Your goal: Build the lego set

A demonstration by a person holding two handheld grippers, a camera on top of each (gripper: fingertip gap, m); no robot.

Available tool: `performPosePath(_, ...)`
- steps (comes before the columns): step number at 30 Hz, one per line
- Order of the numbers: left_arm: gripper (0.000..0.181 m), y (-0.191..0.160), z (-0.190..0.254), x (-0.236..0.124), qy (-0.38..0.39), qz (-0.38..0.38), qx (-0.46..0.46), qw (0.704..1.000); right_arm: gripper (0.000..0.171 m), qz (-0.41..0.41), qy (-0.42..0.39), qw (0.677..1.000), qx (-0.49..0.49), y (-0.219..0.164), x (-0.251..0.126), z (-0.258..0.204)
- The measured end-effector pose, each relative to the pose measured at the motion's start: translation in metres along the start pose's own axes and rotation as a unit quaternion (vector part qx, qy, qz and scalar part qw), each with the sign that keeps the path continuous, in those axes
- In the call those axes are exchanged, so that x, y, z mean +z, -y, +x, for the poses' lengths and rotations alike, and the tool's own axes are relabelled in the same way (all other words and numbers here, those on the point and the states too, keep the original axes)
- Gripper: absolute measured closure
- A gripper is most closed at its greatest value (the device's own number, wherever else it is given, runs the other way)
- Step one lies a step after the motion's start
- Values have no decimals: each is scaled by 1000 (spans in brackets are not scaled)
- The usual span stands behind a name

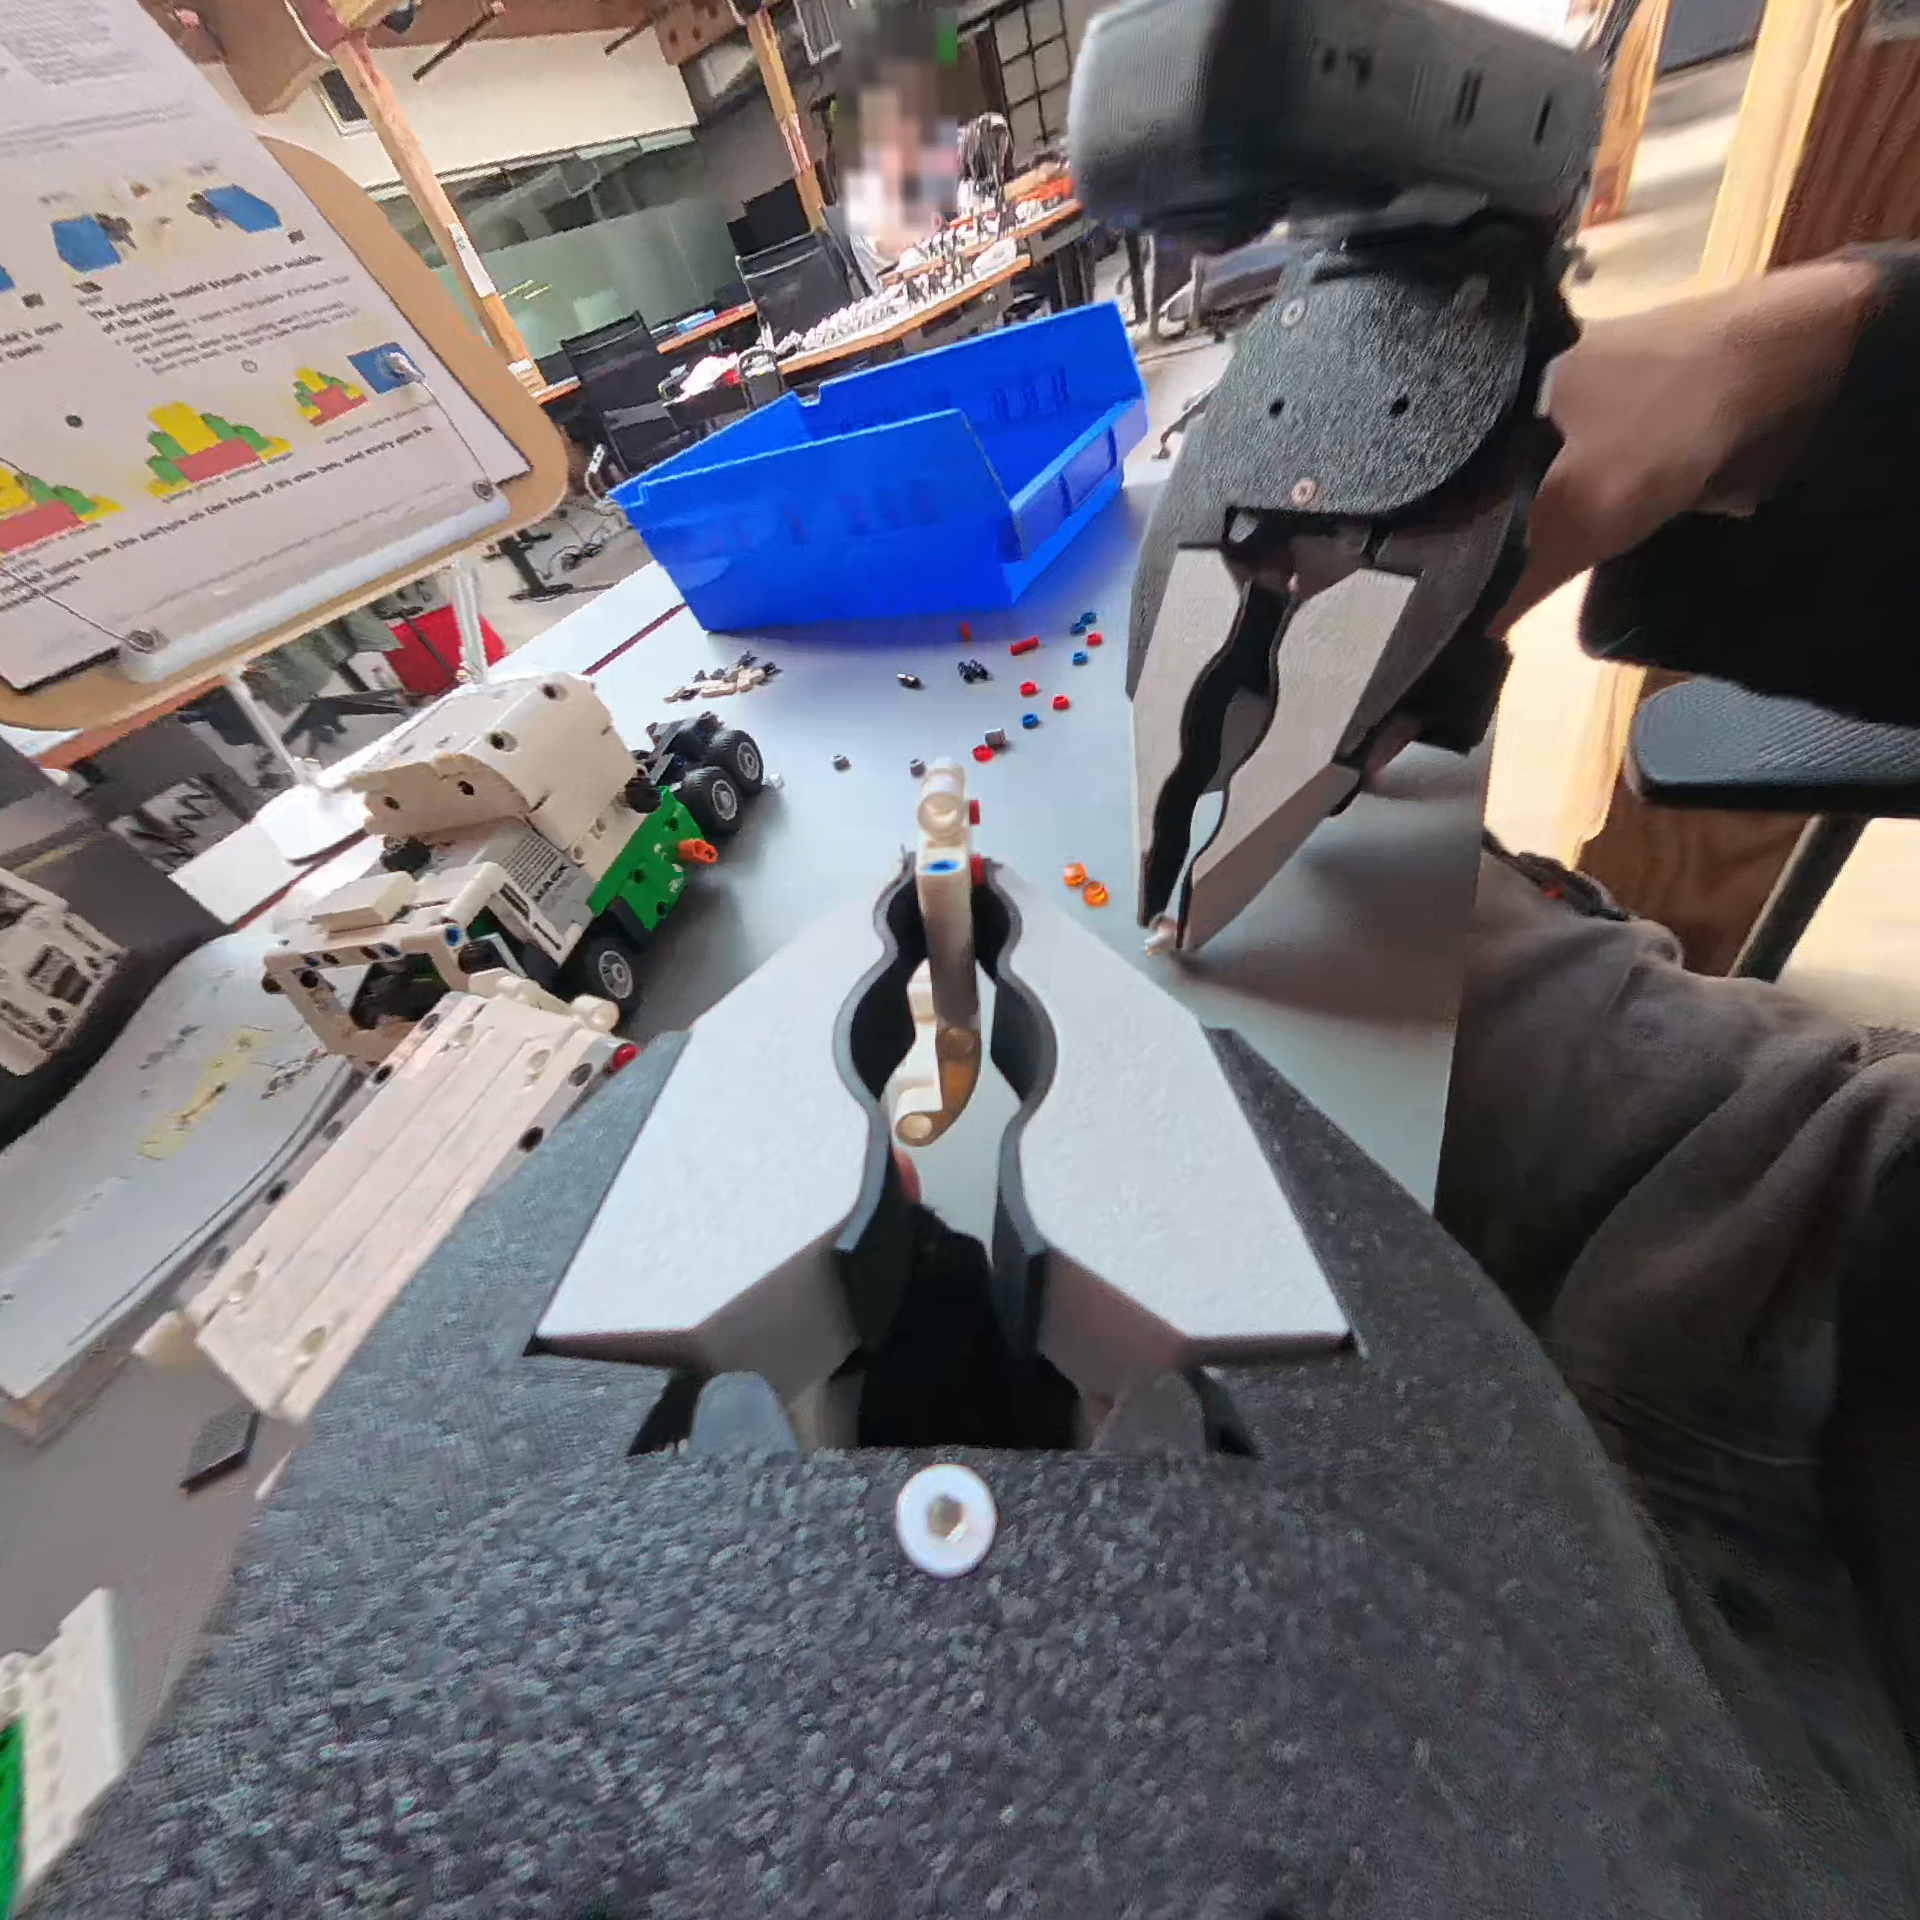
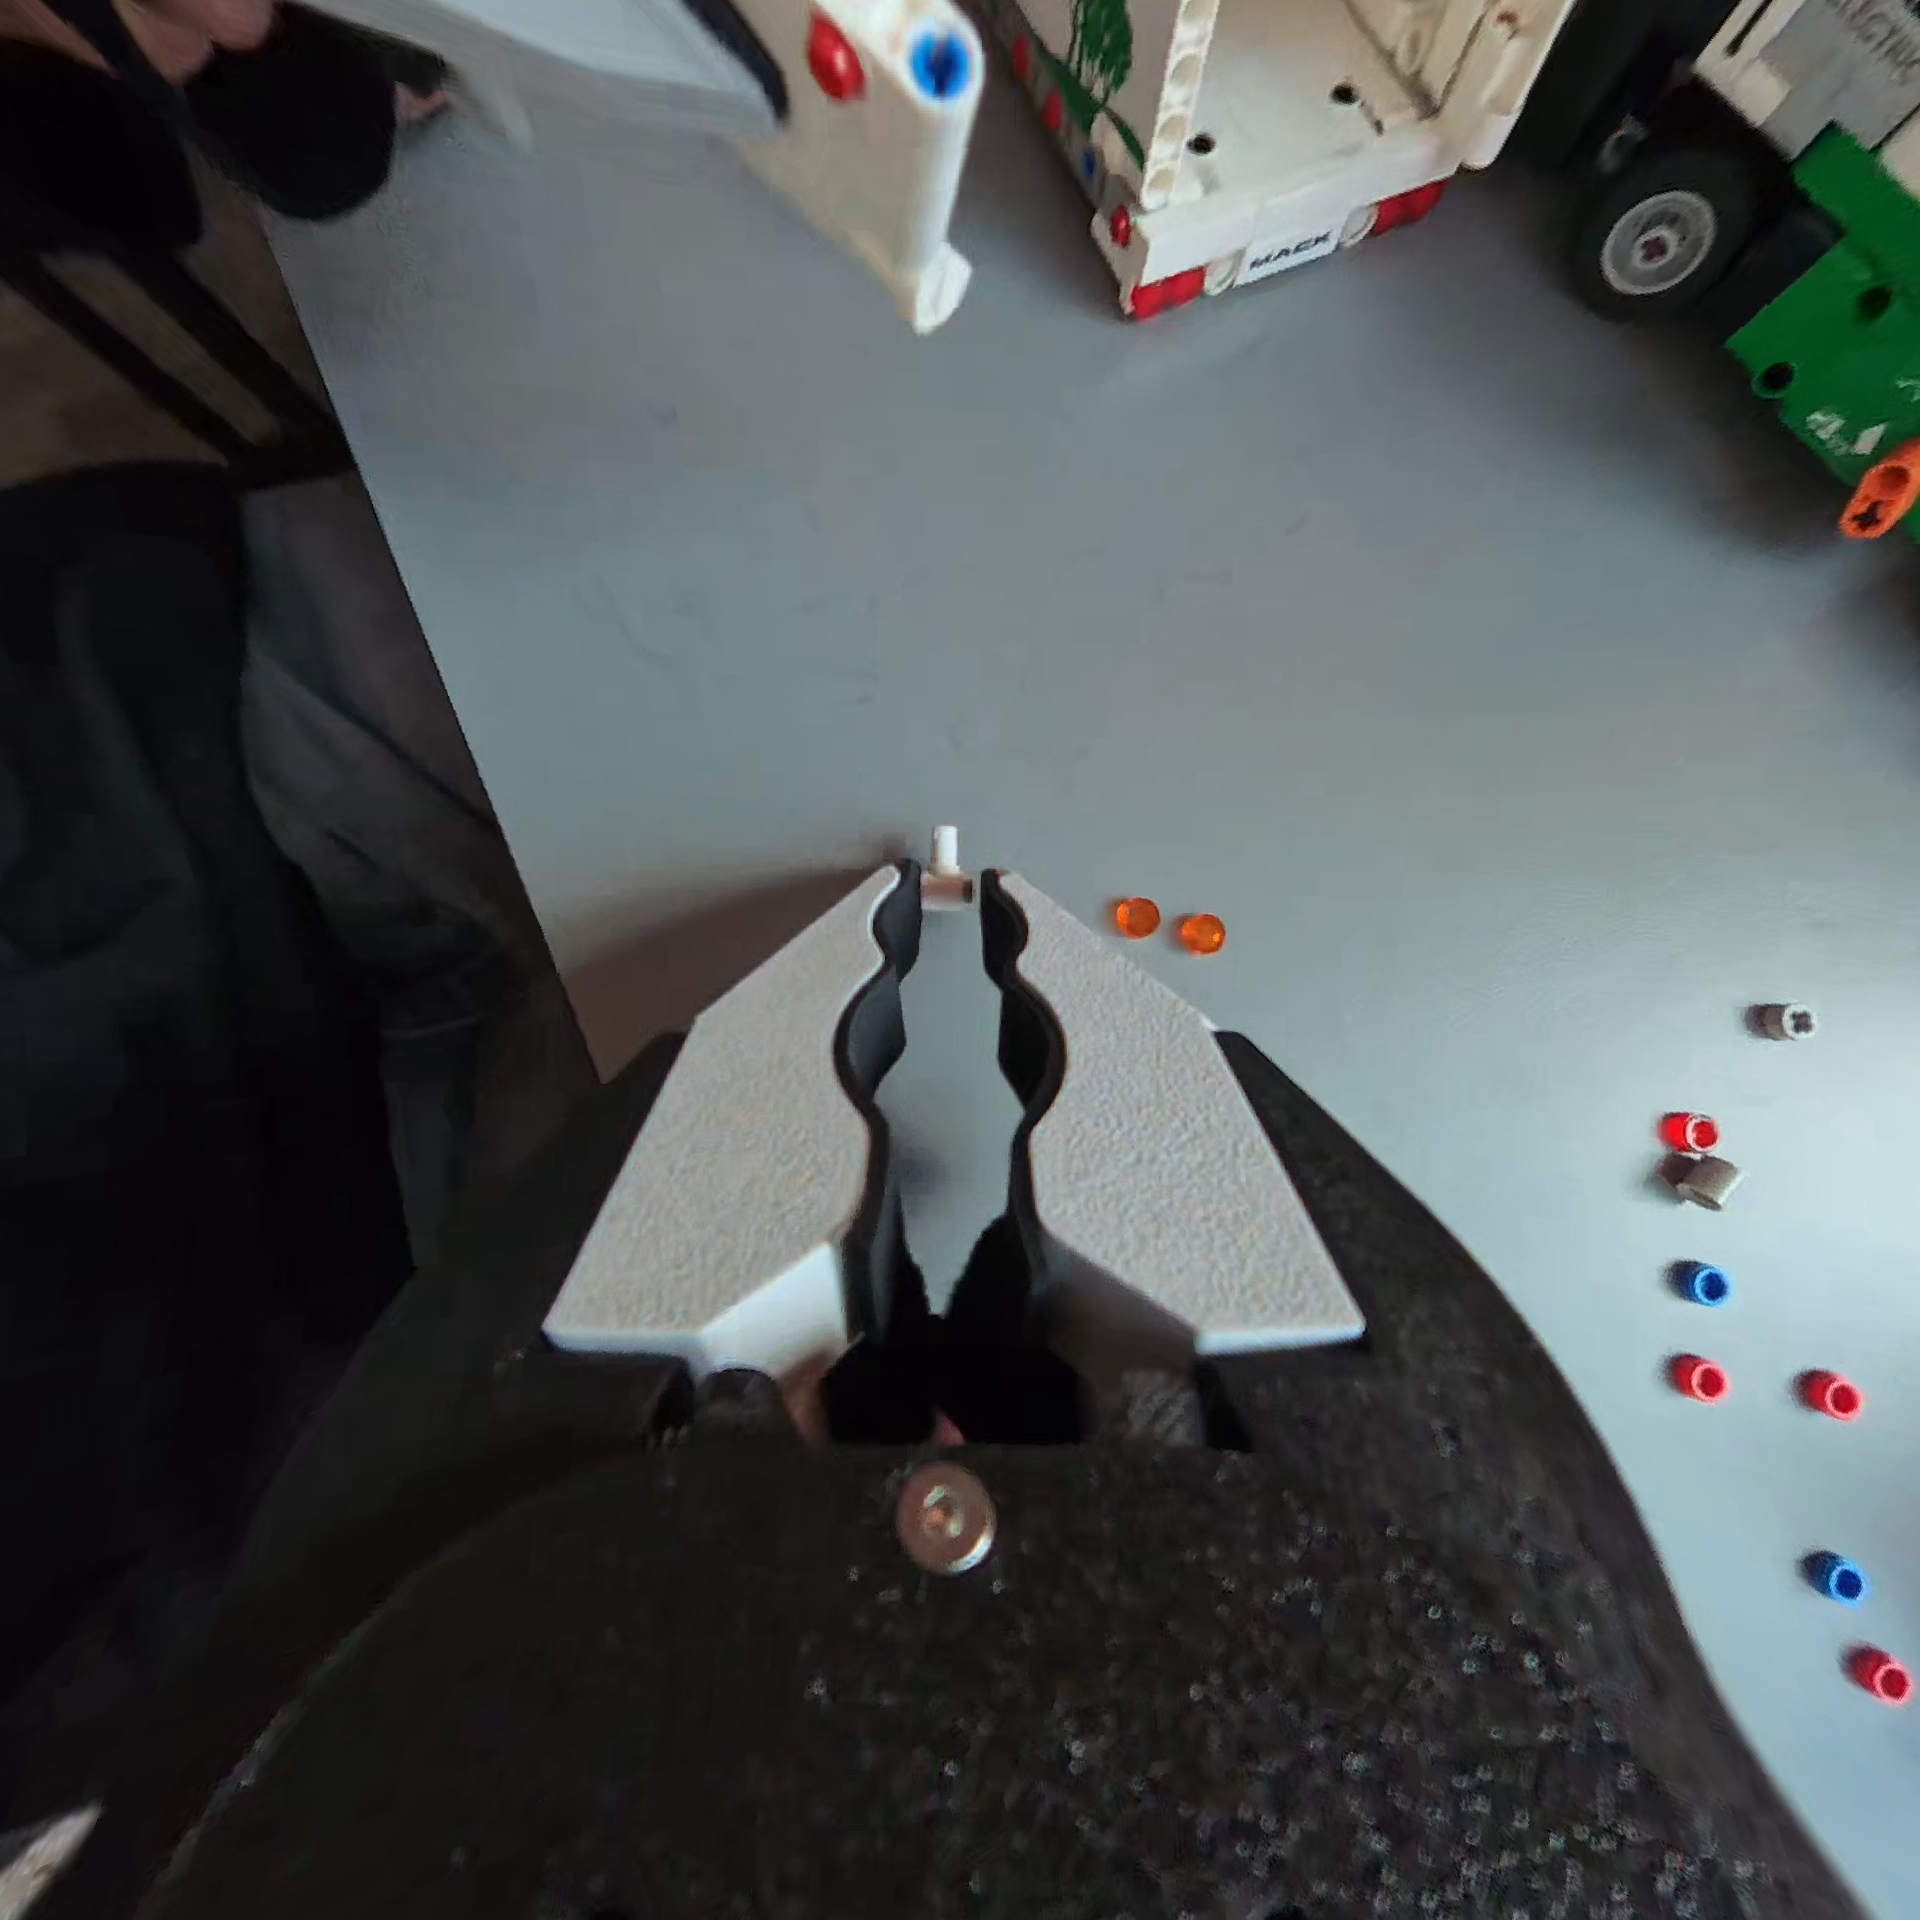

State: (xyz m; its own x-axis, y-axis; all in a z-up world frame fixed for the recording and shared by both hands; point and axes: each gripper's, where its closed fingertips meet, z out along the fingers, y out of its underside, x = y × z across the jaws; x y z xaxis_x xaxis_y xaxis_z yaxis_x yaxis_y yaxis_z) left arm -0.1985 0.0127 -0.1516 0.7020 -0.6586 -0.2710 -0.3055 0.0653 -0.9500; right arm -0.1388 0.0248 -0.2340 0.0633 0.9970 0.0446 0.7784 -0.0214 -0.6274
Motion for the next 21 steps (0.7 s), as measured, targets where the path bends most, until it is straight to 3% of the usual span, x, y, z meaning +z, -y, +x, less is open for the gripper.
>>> performPosePath(1, 176, 2, -1, -2, -9, 10, -14, 1000, 161, -8, 0, 1000, -6, -1, 2, 3)
performPosePath(6, 176, 10, -7, -10, -46, 47, -80, 995, 154, 36, -6, 999, -6, 7, 6, 12)
performPosePath(10, 176, 15, -7, -13, -85, 67, -112, 988, 146, 152, 37, 988, 18, 35, -13, 7)
performPosePath(14, 176, 18, -17, -14, -76, 85, -143, 983, 136, 284, 37, 957, 40, 61, -42, 23)
performPosePath(16, 176, 19, -22, -16, -58, 94, -141, 984, 133, 283, 23, 957, 63, 55, -44, 32)
performPosePath(21, 176, 15, -22, -10, -52, 78, -124, 988, 132, 173, -2, 984, 43, 10, -25, 24)
